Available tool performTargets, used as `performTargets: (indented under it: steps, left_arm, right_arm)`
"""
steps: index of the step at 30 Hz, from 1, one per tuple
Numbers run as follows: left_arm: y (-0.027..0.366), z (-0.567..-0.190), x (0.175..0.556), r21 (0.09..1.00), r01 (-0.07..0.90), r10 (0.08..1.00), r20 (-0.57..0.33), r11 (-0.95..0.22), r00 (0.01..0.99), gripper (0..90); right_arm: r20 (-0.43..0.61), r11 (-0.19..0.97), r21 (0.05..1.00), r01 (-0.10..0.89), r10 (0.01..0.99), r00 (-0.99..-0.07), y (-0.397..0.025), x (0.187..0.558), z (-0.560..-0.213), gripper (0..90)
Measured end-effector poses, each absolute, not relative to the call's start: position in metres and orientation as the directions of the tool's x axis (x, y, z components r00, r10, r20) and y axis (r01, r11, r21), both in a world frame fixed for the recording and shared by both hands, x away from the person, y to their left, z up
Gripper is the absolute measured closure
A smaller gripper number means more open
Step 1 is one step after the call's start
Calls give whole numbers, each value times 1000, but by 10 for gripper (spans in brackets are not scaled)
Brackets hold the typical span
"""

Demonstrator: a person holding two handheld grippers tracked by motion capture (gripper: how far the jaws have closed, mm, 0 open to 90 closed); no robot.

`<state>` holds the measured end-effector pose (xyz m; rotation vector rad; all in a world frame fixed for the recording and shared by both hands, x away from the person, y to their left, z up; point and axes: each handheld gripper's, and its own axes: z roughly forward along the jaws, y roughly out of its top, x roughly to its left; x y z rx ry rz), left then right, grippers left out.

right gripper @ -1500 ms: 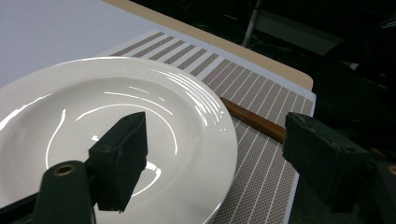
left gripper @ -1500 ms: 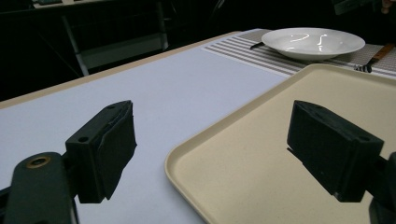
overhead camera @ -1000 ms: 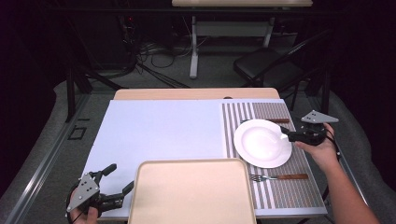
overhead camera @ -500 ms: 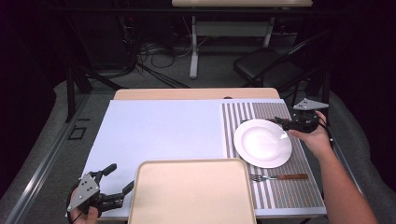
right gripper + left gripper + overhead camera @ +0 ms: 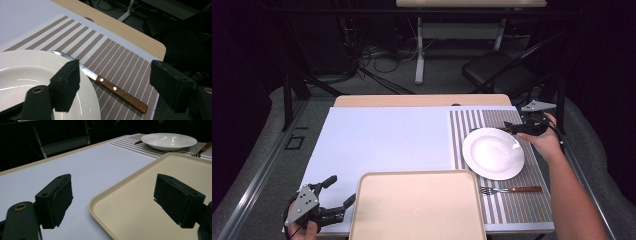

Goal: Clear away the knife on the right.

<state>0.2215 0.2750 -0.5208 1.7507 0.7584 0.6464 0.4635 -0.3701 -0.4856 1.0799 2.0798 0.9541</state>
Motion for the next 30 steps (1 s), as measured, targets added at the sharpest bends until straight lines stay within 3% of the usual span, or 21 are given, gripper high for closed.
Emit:
performTargets:
  steps: [16,24,30]
  left_arm:
    - [275,-522,222,956,184,758,56,-229,650,156]
    - [275,-522,222,955,187,758,56,-230,650,156]
    - [274,-522,222,955,188,758,55,-231,649,156]
  right_arm:
    - [-250,516,747,420,803,-541,-360,477,-478,228]
    - [-320,625,676,391,726,-608,-351,483,-481,307]
    - [-398,725,595,346,640,-657,-348,488,-485,311]
